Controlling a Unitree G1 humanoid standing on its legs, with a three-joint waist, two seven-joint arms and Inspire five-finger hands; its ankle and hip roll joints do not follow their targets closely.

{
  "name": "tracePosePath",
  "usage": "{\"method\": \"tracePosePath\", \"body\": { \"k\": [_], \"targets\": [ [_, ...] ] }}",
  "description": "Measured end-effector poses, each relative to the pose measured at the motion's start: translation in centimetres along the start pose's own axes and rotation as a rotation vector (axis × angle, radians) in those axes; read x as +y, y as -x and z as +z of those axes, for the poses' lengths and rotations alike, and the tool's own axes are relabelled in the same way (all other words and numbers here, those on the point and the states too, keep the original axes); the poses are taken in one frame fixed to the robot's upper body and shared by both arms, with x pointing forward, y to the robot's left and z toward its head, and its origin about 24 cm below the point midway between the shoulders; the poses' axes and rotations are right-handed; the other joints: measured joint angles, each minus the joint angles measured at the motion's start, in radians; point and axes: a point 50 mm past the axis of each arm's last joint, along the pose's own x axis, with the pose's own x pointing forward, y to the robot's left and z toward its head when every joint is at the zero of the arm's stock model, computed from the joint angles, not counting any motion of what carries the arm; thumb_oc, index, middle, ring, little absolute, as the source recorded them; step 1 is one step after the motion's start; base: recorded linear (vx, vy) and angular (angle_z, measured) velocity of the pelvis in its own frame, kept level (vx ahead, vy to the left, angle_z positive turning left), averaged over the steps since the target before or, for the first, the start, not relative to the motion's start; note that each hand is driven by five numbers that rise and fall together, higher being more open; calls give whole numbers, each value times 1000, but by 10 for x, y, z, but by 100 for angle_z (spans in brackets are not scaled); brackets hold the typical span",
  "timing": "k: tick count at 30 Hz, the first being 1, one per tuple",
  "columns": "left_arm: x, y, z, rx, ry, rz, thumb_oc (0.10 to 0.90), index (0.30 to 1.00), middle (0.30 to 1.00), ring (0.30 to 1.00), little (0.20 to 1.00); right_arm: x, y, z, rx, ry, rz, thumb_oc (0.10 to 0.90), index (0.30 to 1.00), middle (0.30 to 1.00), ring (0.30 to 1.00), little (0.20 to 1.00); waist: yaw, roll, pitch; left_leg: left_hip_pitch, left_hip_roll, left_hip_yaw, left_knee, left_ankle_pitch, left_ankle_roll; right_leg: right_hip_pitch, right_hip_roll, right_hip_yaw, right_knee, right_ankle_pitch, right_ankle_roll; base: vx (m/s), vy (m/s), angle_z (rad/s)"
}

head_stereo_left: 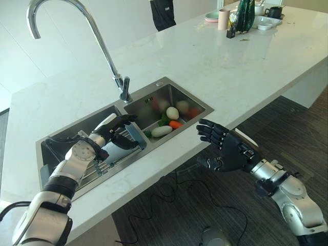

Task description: Place the dishes in the dishwasher.

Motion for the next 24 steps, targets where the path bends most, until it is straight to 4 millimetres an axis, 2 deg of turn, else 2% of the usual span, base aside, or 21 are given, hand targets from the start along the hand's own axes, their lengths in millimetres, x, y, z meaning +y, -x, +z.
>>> {"method": "tracePosePath", "body": {
  "k": [6, 19, 24],
  "targets": [
    [3, 2, -2, 4, 8, 13, 800, 900, 900, 900, 900, -4, 2, 3, 1, 15, -8, 800, 900, 900, 900, 900, 8, -3, 12, 6, -1, 2, -6, 2, -2, 2, 1, 1, 0, 0, 0, -7, 5, -1],
    [2, 13, 3, -54, 7, 26, 800, 900, 900, 900, 900, -8, 3, 4, 8, 17, -29, 800, 900, 900, 900, 900, 81, -22, 33, 4, 0, -24, -6, 3, -3, 24, -2, -26, -13, 1, -1, -16, 6, 6],
    [8, 19, 1, -54, -4, 41, 800, 900, 900, 900, 900, -8, 3, 4, 8, 17, -32, 800, 900, 900, 900, 900, 93, -28, 37, 4, 0, -36, -6, 3, -3, 34, -3, -38, -18, 1, -1, -17, 3, 6]
  ]
}}
